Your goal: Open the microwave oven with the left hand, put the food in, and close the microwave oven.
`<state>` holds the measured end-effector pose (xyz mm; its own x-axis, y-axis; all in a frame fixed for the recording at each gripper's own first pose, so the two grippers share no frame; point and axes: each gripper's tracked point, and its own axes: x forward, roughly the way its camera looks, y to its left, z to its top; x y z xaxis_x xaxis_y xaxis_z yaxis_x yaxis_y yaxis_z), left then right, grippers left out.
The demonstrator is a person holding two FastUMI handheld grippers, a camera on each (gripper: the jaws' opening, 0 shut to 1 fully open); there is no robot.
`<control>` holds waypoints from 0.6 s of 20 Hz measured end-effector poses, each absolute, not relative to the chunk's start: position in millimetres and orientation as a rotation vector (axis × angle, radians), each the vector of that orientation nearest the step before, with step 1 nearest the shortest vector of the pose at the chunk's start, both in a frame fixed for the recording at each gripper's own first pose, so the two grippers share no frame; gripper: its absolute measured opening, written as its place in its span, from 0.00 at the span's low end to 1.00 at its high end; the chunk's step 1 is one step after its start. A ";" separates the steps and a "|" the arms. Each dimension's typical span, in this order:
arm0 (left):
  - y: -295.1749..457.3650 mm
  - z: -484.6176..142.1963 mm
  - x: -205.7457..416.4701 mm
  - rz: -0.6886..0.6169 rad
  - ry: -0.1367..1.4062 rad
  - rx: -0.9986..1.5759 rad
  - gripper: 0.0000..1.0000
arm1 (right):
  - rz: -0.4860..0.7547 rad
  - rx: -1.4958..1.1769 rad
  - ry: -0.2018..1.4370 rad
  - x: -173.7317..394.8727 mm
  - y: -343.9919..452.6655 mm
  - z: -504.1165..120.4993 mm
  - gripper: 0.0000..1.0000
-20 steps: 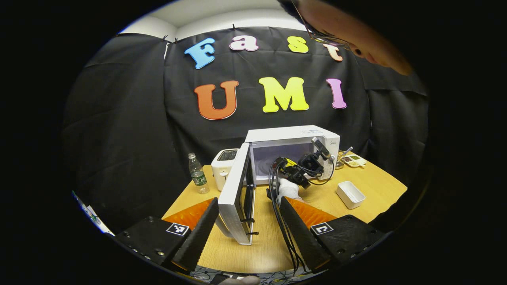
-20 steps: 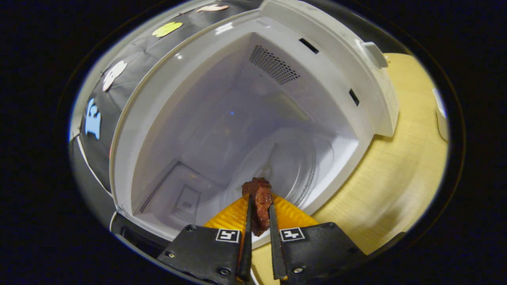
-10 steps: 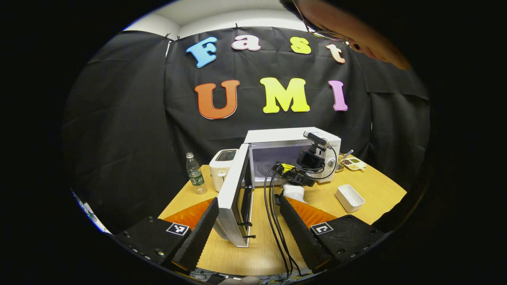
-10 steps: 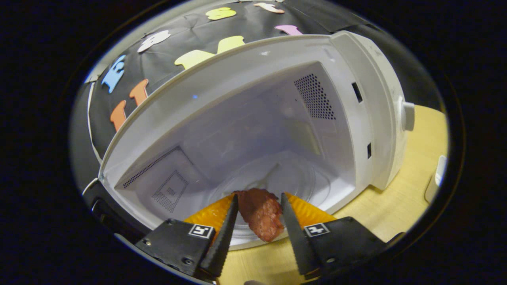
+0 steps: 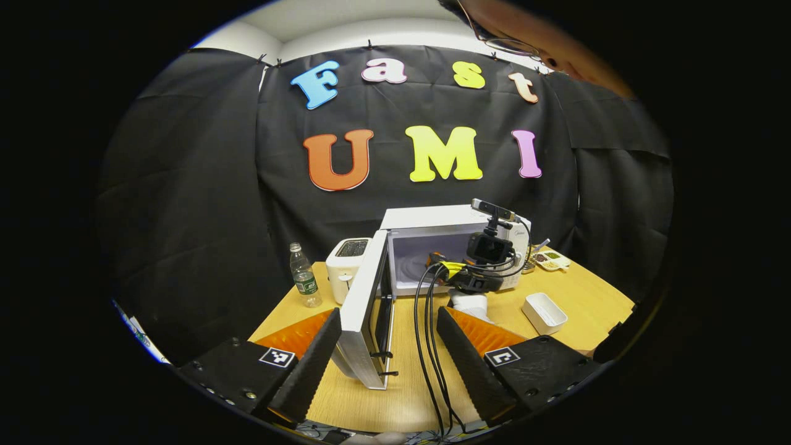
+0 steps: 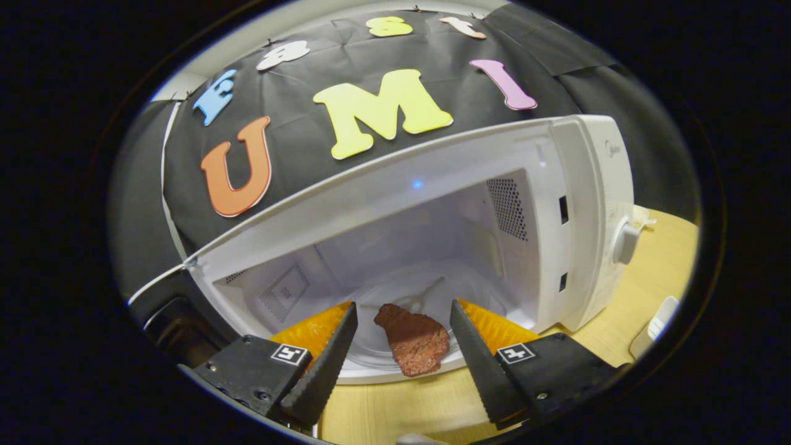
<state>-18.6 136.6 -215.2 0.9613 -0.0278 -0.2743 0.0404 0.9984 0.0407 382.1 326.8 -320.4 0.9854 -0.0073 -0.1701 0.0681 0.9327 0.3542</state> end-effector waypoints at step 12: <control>161.1 -169.3 -3.0 -0.025 0.195 0.052 0.95 | 0.165 0.056 0.111 222.3 272.9 -155.7 0.91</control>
